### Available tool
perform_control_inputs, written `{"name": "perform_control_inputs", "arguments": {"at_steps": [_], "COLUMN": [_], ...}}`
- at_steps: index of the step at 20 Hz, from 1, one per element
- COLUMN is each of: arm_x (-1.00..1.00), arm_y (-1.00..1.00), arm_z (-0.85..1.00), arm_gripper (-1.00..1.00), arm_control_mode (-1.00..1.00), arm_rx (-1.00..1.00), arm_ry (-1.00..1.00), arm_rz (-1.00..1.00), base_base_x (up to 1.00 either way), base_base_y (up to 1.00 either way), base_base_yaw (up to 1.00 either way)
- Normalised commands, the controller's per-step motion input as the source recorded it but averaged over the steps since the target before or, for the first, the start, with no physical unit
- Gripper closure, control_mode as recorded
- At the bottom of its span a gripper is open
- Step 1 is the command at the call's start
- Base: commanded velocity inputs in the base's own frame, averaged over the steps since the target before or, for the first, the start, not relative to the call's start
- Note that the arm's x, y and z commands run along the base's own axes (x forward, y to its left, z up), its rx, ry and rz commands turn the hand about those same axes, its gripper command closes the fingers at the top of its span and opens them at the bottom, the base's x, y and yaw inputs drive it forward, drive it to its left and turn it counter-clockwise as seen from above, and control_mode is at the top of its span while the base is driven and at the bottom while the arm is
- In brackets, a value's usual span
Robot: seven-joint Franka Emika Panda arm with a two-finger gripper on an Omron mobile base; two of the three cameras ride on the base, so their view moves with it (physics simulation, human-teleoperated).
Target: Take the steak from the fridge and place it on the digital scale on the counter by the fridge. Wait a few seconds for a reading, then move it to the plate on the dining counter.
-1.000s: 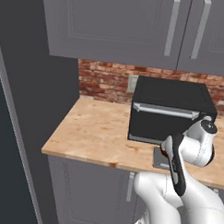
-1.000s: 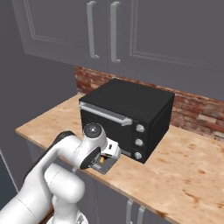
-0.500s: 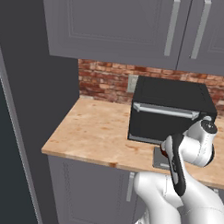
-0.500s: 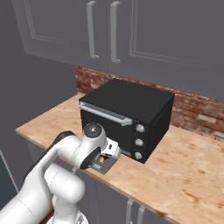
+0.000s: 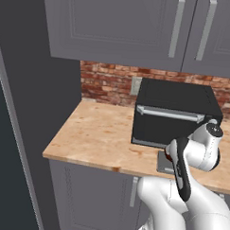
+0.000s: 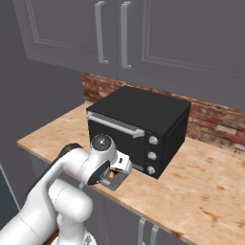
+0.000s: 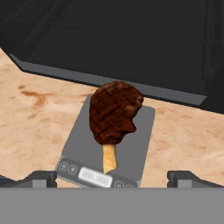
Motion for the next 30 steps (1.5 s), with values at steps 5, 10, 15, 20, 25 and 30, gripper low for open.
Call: {"name": "perform_control_inputs", "arguments": {"at_steps": [5,10,15,20,25,30], "arm_x": [0.00,0.00,0.00,0.00,0.00,0.00], "arm_y": [0.00,0.00,0.00,0.00,0.00,0.00], "arm_z": [0.00,0.00,0.00,0.00,0.00,0.00], "arm_gripper": [-1.00,-1.00,-1.00,-1.00,-1.00,-1.00], "arm_control_mode": [-1.00,-1.00,-1.00,-1.00,-1.00,-1.00], "arm_rx": [0.00,0.00,0.00,0.00,0.00,0.00], "arm_ry": [0.00,0.00,0.00,0.00,0.00,0.00], "arm_rz": [0.00,0.00,0.00,0.00,0.00,0.00], "base_base_x": [0.00,0.00,0.00,0.00,0.00,0.00], "base_base_y": [0.00,0.00,0.00,0.00,0.00,0.00], "base_base_yaw": [0.00,0.00,0.00,0.00,0.00,0.00]}}
